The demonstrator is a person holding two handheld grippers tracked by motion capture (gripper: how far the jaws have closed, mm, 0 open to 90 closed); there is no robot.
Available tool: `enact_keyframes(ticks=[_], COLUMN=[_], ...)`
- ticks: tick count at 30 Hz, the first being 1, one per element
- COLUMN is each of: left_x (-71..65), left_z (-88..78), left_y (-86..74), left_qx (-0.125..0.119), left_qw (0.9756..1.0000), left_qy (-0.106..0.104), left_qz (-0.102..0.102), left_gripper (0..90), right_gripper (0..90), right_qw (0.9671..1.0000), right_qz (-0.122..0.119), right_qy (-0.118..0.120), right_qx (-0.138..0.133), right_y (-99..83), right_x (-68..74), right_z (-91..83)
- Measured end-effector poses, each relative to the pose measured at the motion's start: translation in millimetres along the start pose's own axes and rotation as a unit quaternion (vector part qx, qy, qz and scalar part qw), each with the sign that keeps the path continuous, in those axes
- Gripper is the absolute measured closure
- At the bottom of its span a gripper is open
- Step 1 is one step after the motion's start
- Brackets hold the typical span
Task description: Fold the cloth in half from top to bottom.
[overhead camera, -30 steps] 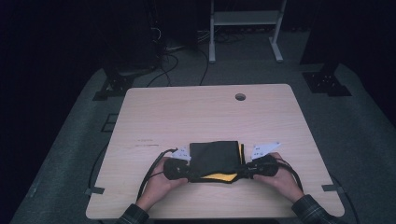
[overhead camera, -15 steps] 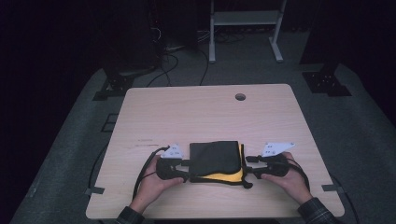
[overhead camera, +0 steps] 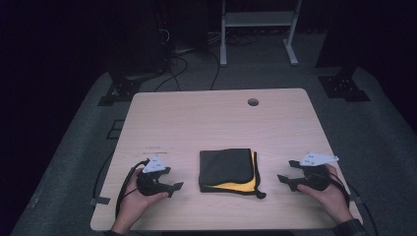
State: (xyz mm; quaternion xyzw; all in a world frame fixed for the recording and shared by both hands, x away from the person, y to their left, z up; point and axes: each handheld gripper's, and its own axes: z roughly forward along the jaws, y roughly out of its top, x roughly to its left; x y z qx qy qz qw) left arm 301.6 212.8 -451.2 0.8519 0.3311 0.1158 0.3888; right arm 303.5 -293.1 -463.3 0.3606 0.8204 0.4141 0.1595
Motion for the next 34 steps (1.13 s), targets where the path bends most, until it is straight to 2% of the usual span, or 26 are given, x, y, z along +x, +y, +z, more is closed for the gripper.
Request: enact_keyframes(ticks=[1,3,7,9,12,13,16,17,23,34], left_x=[1.5,4.1,9.0,10.3,12.7,13.2,13.2,12.5,13.6,13.9], left_z=[-2.1,-6.0,-12.2,-13.0,-13.9,-14.3,-15.3,-14.7,-10.6,-10.2], left_y=[-4.0,-11.5,-27.7,-31.5,-38.9,-43.7,-45.9,-48.8,-52.4,-52.1], left_qx=[0.002,0.01,0.024,0.028,0.04,0.042,0.039,0.035,0.019,0.019], left_qw=[1.0,0.9998,0.9991,0.9989,0.9981,0.9977,0.9978,0.9977,0.9983,0.9983], left_qy=[0.005,0.014,0.032,0.034,0.044,0.052,0.052,0.058,0.056,0.054], left_qz=[-0.004,-0.008,-0.017,-0.019,-0.02,-0.014,-0.012,-0.003,-0.001,0.0], left_gripper=[20.8,18.6,16.2,15.9,13.2,11.5,10.6,8.4,0.0,0.0], right_gripper=[23.3,21.3,18.9,18.5,17.1,16.3,14.8,13.8,12.7,12.2], right_qw=[1.0,0.9997,0.9989,0.9986,0.998,0.9975,0.9971,0.9971,0.9974,0.9973], right_qz=[0.0,0.014,0.017,0.019,0.019,0.021,0.018,0.02,0.024,0.025], right_qy=[0.0,-0.016,-0.033,-0.035,-0.04,-0.043,-0.046,-0.046,-0.05,-0.051], right_qx=[0.0,0.008,0.029,0.034,0.045,0.052,0.057,0.057,0.046,0.046], right_y=[0.0,-10.4,-23.3,-26.0,-32.6,-35.7,-37.1,-37.5,-39.6,-39.6], right_x=[0.0,-3.7,-6.9,-7.1,-8.2,-8.2,-8.7,-9.0,-9.4,-9.3], right_z=[0.0,-7.6,-13.8,-15.1,-16.8,-16.3,-14.5,-14.0,-13.2,-13.1])
